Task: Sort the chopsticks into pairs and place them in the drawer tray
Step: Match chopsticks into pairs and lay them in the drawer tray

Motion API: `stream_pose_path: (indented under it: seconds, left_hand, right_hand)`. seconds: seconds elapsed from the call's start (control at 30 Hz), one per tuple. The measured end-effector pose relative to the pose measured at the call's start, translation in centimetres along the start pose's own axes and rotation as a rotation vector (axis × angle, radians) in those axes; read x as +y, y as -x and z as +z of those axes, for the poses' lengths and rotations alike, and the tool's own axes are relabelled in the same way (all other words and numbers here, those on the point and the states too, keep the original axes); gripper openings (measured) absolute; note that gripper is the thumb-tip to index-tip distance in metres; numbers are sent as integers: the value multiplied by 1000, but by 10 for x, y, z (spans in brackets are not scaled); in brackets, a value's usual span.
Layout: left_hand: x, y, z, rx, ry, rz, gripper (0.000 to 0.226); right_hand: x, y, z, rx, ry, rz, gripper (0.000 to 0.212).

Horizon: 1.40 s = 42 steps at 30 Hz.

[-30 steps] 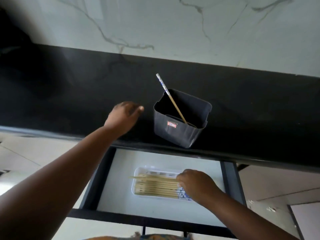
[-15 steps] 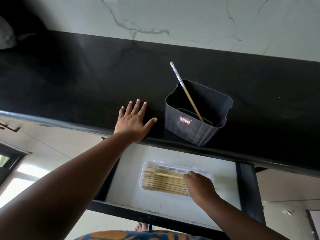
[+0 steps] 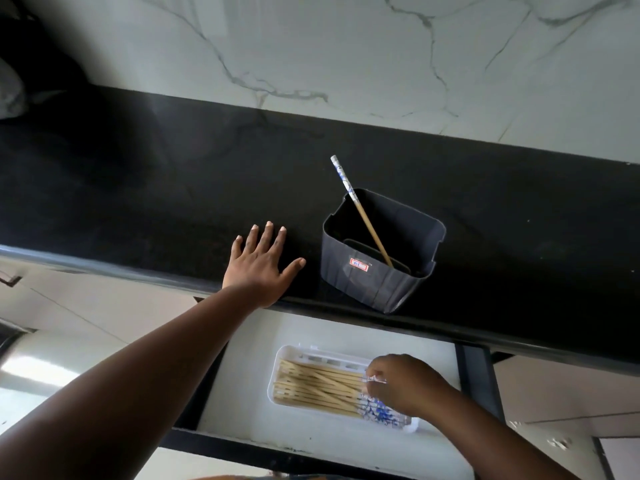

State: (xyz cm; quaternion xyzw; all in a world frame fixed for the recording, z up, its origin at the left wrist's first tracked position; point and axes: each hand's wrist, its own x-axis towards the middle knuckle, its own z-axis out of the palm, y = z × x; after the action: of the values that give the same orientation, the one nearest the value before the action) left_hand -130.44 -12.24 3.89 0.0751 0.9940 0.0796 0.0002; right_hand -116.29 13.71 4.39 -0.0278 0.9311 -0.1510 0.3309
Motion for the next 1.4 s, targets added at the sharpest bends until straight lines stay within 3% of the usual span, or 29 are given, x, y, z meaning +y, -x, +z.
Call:
stream_pose_path:
  seconds: [0.13, 0.2, 0.3, 0.4, 0.5, 0.57, 0.7, 1.07, 1.3, 1.4]
  left_hand:
    - [2, 1, -1, -21, -9, -3, 85]
    - [2, 1, -2, -26, -9, -4, 85]
    - [3, 0, -3, -27, -17, -1, 85]
    - [3, 0, -2, -20, -22, 1, 85]
    - [2, -1, -1, -14, -15, 2, 85]
    - [1, -1, 0, -9, -13, 2, 86]
    - [1, -2, 2, -1, -21, -4, 86]
    - [-1, -2, 4, 9, -4, 5, 89]
    - [-2, -1, 3, -8, 15, 8, 90]
    - [-1, -1, 1, -20, 26, 4, 86]
  right_hand:
    - [-41, 39, -74, -92, -281, -133, 8]
    - [-62, 55, -112, -104, -452, -198, 12]
    - [-82, 61, -162, 76, -575, -236, 15]
    - [-94, 42, -191, 405, -543, -158, 12]
    - [-100, 14, -195, 614, -240, -12, 18]
    - [-101, -3, -187, 645, -79, 72, 22]
    - [-98, -28, -174, 697, 8, 125, 10]
    - [-80, -62, -207, 695, 60, 32, 13]
    - [-79, -56, -228, 784, -128, -128, 22]
    - [-84, -35, -242, 877, -388, -276, 8]
